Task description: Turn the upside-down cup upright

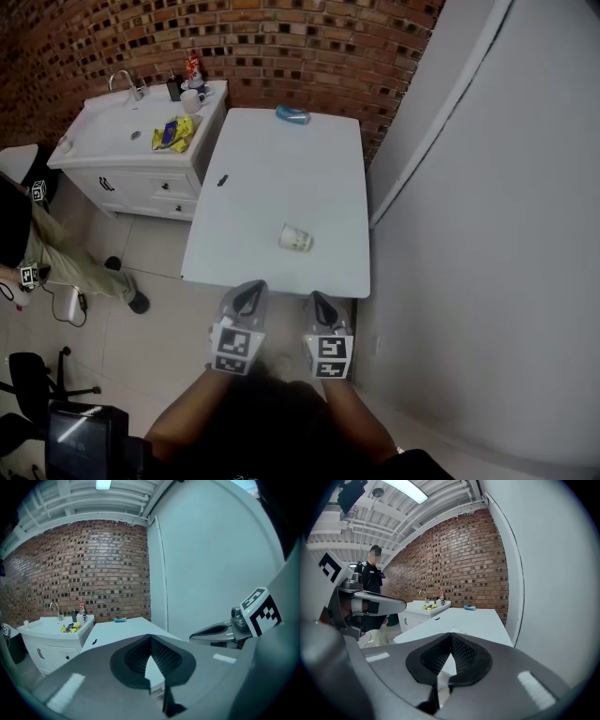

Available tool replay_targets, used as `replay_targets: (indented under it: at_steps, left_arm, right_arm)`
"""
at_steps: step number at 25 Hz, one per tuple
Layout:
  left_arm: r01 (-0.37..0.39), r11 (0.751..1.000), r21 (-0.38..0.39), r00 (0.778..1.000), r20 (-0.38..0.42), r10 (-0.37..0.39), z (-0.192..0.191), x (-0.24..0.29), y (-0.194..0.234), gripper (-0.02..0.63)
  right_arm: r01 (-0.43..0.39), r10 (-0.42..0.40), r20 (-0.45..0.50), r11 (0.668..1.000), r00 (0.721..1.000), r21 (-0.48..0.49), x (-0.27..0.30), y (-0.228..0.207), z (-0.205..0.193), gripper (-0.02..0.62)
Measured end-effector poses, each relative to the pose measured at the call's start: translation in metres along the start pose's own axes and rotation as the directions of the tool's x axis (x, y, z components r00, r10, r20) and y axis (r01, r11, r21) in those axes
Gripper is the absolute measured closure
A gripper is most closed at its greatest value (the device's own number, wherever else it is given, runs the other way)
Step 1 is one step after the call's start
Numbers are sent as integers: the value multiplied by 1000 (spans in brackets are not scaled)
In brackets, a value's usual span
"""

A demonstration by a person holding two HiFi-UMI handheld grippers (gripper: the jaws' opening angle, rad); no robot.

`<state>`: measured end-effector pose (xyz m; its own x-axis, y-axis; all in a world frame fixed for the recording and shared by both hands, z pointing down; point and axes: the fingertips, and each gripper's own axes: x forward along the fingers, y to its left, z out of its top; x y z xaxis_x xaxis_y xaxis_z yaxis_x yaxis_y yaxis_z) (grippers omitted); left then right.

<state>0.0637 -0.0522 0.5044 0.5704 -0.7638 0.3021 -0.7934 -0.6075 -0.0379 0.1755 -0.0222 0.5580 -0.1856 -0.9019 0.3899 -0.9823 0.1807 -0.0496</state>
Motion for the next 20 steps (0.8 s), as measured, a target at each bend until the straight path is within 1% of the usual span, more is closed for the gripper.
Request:
replay_targets:
  at_steps: [4,8,11,14,17,20]
  left_arm:
    - [-4,1000,-4,1000,13,4,2,8,10,612]
    - [-1,1000,-21,1000,15,1,0,21,22,612]
    - [6,1000,-26,1000,27,-6,9,35,35,612]
    - [18,1000,-23,999,35,-18,15,48,48,612]
    - [24,999,-25,999,39,-23,19,59,61,612]
    - [28,999,-28,999,44,-27,22,72,72,612]
  right_arm:
    - [-5,6,7,1000,1000,-28,15,1,6,581]
    - [3,-3,-8,999,1000,-54,30,0,11,581]
    - [10,-11,-3,998,1000,-68,44,-1,25,581]
    - [22,-25,-28,997,999,-78,59,-3,25,581]
    - [6,-9,-28,995,1000,-98,74,6,34,581]
    - [-10,4,-50,993,999,-115,90,10,36,581]
